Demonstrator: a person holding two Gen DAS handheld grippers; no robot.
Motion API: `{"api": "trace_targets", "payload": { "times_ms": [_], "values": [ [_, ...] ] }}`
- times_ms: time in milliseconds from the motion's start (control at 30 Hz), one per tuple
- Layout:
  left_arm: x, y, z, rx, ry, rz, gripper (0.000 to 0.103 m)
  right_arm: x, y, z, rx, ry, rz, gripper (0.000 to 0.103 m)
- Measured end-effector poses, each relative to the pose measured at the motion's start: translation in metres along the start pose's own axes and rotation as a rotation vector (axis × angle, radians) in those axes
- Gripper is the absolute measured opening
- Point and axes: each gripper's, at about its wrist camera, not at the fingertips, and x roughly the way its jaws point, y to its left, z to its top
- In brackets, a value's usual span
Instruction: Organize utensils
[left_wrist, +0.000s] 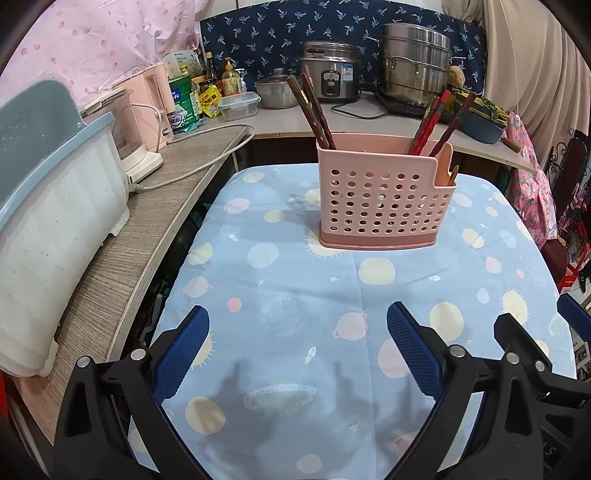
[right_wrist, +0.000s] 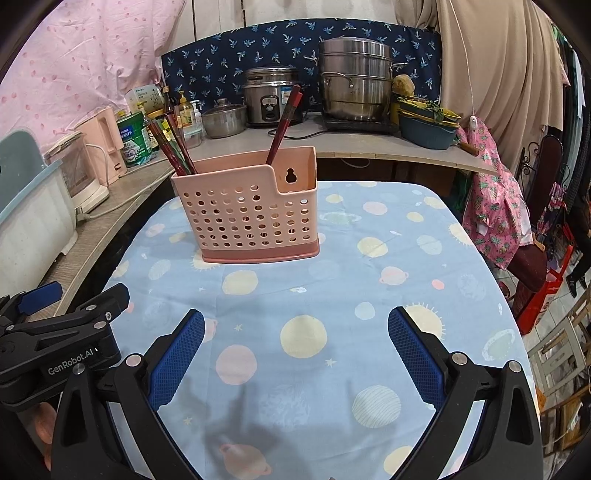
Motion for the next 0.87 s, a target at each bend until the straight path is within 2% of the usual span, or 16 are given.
{"api": "trace_targets", "payload": {
  "times_ms": [867],
  "values": [
    [-0.0001, -0.0032, 0.0003, 0.020, -0.014, 0.019, 0.092, 0.0039, -0.0025, -0.0012, 0.005, 0.002, 0.002, 0.096]
  ]
}}
